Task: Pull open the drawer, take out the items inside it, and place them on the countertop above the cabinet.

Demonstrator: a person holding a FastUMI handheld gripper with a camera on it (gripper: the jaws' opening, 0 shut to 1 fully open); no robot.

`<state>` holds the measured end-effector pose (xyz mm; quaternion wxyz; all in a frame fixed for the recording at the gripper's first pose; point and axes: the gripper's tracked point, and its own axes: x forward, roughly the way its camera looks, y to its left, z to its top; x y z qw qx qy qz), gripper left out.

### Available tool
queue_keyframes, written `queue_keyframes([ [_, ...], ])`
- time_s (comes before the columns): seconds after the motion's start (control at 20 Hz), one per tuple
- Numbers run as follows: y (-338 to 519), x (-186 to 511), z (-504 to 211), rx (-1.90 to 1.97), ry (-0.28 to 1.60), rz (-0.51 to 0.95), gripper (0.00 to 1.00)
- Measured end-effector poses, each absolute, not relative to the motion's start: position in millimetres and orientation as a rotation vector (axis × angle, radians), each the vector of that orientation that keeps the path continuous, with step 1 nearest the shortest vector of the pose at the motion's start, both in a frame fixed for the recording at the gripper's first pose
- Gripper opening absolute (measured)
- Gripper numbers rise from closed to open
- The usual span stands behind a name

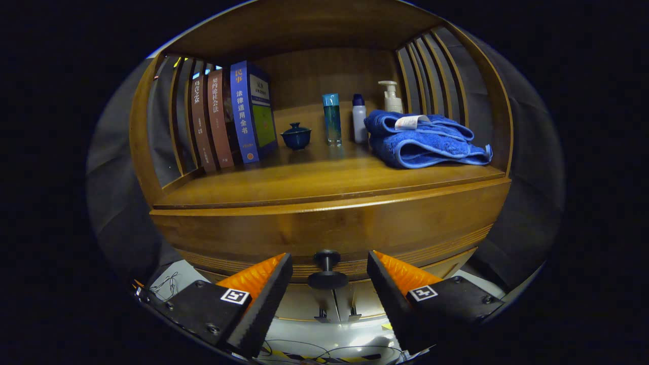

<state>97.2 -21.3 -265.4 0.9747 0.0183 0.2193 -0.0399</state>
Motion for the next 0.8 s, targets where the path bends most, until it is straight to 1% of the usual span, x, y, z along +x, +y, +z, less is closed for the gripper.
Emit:
queue_keyframes([
  [0.15, -17, 102, -282, 0.028, 0.482, -0.065, 0.88],
  [0.2, -17, 103, -293, 0.021, 0.506, -0.062, 0.78],
  [0.35, -20, 102, -290, 0.007, 0.511, -0.062, 0.49],
  [0.4, -19, 102, -290, -0.001, 0.511, -0.059, 0.42],
  [0.65, -20, 101, -290, -0.050, 0.515, -0.057, 0.32],
  [0.8, -20, 95, -291, -0.045, 0.567, -0.057, 0.32],
])
